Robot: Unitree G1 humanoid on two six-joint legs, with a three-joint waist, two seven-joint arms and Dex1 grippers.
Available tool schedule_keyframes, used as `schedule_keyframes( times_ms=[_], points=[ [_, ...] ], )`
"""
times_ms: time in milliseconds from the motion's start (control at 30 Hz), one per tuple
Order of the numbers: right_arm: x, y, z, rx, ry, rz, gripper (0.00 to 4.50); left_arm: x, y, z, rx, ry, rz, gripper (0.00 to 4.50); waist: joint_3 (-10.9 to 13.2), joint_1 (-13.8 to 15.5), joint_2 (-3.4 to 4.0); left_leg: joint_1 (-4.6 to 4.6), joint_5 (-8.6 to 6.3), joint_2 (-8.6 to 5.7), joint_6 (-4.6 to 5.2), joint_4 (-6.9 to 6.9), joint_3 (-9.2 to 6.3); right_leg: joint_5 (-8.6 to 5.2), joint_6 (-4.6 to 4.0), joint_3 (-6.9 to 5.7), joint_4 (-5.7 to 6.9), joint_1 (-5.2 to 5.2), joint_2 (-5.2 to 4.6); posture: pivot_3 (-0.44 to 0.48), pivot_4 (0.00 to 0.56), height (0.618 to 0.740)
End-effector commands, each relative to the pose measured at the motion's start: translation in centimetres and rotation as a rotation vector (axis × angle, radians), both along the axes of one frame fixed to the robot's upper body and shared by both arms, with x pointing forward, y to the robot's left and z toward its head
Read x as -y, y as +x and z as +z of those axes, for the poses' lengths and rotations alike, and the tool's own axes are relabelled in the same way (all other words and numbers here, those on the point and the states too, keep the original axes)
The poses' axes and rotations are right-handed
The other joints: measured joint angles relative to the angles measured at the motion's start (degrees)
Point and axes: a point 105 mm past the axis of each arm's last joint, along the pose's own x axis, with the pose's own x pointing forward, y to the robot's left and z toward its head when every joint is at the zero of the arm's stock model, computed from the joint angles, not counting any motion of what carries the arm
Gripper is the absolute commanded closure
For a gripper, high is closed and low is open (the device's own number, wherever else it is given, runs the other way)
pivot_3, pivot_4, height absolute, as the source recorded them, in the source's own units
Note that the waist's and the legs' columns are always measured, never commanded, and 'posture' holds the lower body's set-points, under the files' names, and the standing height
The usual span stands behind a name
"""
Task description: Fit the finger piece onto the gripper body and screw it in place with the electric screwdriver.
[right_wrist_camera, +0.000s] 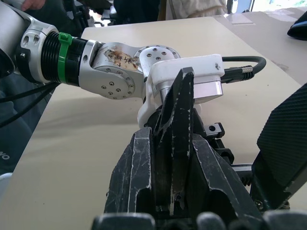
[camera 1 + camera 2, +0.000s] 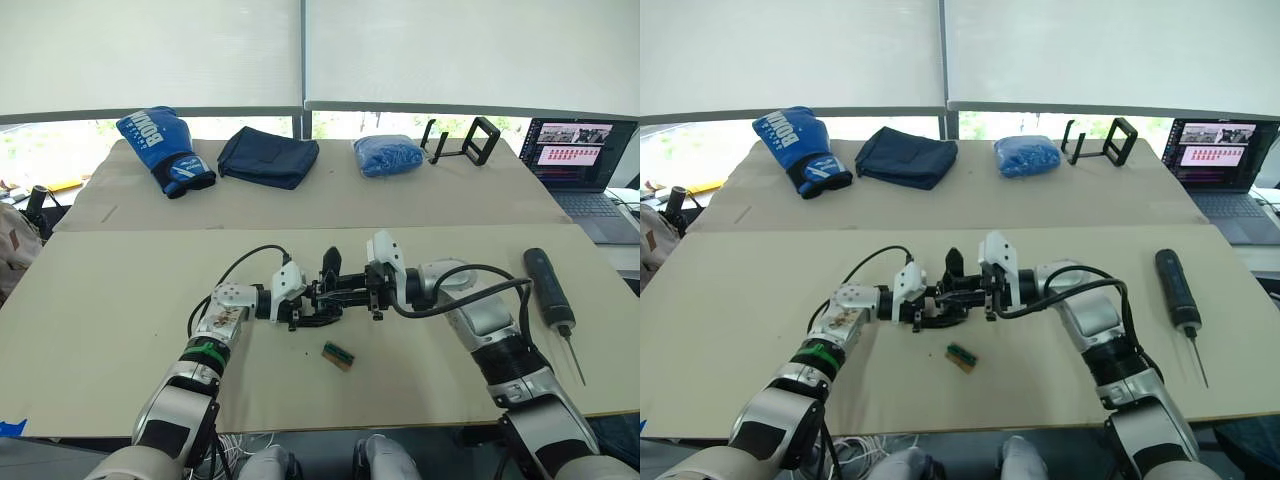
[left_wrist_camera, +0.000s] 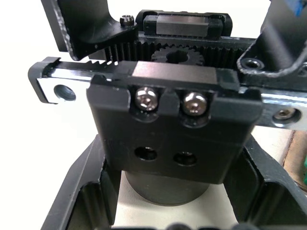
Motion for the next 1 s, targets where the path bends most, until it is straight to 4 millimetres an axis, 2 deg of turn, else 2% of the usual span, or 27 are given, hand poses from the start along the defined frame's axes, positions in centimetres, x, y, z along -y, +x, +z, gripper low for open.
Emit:
schedule_keyframes(
  times_ms=[33,133,433,700,867,933,1000],
  points=[
    [2.3,1.1,-5.0,-0.105,-0.193,-0.133,4.07,0.4,-1.0,-0.9,-0.038,0.019,-0.055,2.15,0.00,-0.02,0.00,0.00,0.00,0.00,-0.01,-0.01,0.00,0.00,0.00,0.00,0.00,0.00,-0.01,0.000,0.150,0.740],
    [2.5,1.0,-5.5,-0.100,-0.225,-0.126,4.07,0.5,-1.1,-1.0,-0.041,0.020,-0.059,2.15,-0.01,-0.05,0.01,0.05,0.01,0.00,-0.02,-0.04,-0.01,0.00,-0.01,0.00,0.00,0.01,-0.02,0.000,0.150,0.740],
    [2.4,1.4,-4.9,-0.129,-0.170,-0.148,4.07,0.6,-1.3,-1.2,-0.062,0.012,-0.062,2.15,-0.07,-0.04,0.01,0.07,0.01,0.00,-0.03,-0.10,-0.02,-0.01,-0.02,-0.02,0.00,0.01,-0.09,0.000,0.150,0.740],
    [1.6,1.1,-2.8,-0.026,-0.098,-0.091,4.07,0.4,-1.1,-1.2,-0.057,0.015,-0.046,2.15,-0.07,-0.01,0.01,0.06,0.01,0.00,-0.03,-0.14,-0.01,-0.01,-0.02,-0.04,-0.02,-0.01,-0.14,0.000,0.150,0.740],
    [0.5,0.2,0.6,0.099,0.086,0.003,4.07,0.5,-1.1,-1.2,-0.054,0.015,-0.043,2.15,-0.06,0.11,0.00,-0.01,0.01,0.00,-0.03,-0.15,-0.01,-0.01,-0.03,-0.07,-0.04,-0.06,-0.15,0.000,0.150,0.740],
    [0.5,-0.3,1.3,0.114,0.135,0.022,3.04,0.5,-1.1,-1.2,-0.054,0.014,-0.043,2.15,-0.04,0.15,0.02,-0.16,0.01,0.00,-0.03,-0.14,-0.03,-0.01,-0.03,-0.10,-0.05,-0.15,-0.15,0.000,0.150,0.740],
    [0.5,-0.6,1.2,0.123,0.140,0.034,2.39,0.4,-1.0,-1.2,-0.054,0.014,-0.040,2.15,-0.01,0.25,0.03,-0.35,0.02,-0.03,-0.02,-0.12,-0.02,0.00,-0.03,-0.14,-0.05,-0.27,-0.15,0.000,0.150,0.740]
  ],
)
